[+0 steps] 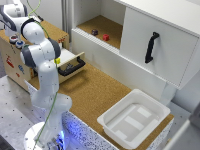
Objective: Toggle the blue light switch to turn off the blue light
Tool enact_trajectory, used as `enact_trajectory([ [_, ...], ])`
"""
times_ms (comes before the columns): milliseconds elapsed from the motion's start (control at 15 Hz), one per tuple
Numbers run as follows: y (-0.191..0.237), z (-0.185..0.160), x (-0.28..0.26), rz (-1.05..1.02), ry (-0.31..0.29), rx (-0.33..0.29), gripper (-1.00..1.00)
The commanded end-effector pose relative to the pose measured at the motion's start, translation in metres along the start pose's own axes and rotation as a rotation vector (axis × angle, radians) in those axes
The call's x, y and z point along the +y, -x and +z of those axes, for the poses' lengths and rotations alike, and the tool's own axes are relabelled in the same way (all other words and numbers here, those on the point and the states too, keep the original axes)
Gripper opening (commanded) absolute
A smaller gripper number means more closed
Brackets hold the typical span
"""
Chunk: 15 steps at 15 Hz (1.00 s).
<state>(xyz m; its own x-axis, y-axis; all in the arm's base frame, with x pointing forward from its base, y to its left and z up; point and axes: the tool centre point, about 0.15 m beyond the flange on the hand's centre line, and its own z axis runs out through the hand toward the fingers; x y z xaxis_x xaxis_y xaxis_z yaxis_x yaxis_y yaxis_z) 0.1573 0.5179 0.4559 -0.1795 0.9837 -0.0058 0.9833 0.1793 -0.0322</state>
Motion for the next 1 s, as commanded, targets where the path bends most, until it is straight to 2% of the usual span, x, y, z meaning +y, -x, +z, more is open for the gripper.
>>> enact_trajectory([
  [0, 0.037, -0.011, 0.019, 0.001, 0.123, 0.068, 1.00],
  [133, 0.045, -0.043, 0.026, 0.016, 0.184, 0.047, 1.00],
  [267, 0.061, -0.062, 0.029, 0.056, 0.214, 0.023, 1.00],
  [467, 0.095, -0.062, 0.027, 0.156, 0.172, 0.009, 1.00],
  [933, 0.098, -0.064, 0.028, 0.165, 0.171, 0.003, 1.00],
])
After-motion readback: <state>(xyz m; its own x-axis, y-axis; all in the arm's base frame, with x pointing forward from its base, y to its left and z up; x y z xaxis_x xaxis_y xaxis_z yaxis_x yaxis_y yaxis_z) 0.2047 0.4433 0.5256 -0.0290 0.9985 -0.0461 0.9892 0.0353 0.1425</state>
